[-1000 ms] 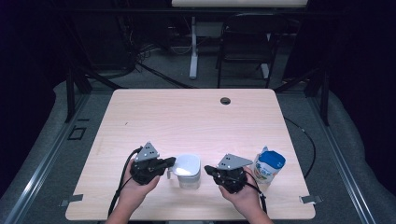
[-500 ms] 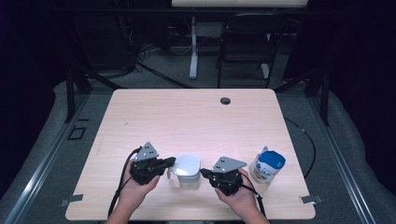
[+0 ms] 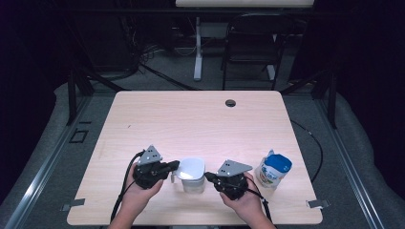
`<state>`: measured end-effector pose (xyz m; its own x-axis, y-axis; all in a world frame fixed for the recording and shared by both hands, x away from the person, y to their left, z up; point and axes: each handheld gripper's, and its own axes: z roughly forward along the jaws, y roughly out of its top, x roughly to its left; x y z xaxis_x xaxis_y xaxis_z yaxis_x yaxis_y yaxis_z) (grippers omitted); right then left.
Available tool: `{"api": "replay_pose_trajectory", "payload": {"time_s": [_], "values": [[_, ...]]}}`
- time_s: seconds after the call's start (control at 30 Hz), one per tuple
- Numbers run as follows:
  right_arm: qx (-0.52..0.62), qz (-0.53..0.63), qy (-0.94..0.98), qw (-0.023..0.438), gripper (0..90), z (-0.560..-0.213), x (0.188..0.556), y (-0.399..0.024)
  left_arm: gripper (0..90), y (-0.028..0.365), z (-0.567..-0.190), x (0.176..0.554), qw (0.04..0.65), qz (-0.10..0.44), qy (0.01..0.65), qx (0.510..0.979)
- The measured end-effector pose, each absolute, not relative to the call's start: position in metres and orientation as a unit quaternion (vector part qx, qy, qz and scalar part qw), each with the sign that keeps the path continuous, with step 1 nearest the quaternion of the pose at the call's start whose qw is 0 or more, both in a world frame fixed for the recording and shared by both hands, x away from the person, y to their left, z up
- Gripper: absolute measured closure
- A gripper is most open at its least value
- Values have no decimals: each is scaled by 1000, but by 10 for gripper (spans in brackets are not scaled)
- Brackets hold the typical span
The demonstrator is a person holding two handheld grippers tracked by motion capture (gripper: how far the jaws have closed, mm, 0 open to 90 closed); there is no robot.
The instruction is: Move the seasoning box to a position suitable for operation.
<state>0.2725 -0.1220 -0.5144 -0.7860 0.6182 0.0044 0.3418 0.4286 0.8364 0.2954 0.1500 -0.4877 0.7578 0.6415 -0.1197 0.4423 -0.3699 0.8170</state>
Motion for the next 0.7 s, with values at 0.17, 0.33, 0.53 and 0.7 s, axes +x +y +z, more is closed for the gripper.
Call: {"api": "replay_pose_trajectory", "payload": {"time_s": [0.17,0.33,0.53,0.7], "values": [[285,453,830,156,900,-512,272,-121,900,150,-488,295,455,111,332,819],[281,456,829,162,900,-510,272,-119,900,150,-488,295,456,110,335,817],[280,455,829,162,900,-506,274,-117,900,152,-488,295,454,107,337,818],[278,456,830,162,900,-502,276,-114,888,155,-488,294,450,109,339,819]]}}
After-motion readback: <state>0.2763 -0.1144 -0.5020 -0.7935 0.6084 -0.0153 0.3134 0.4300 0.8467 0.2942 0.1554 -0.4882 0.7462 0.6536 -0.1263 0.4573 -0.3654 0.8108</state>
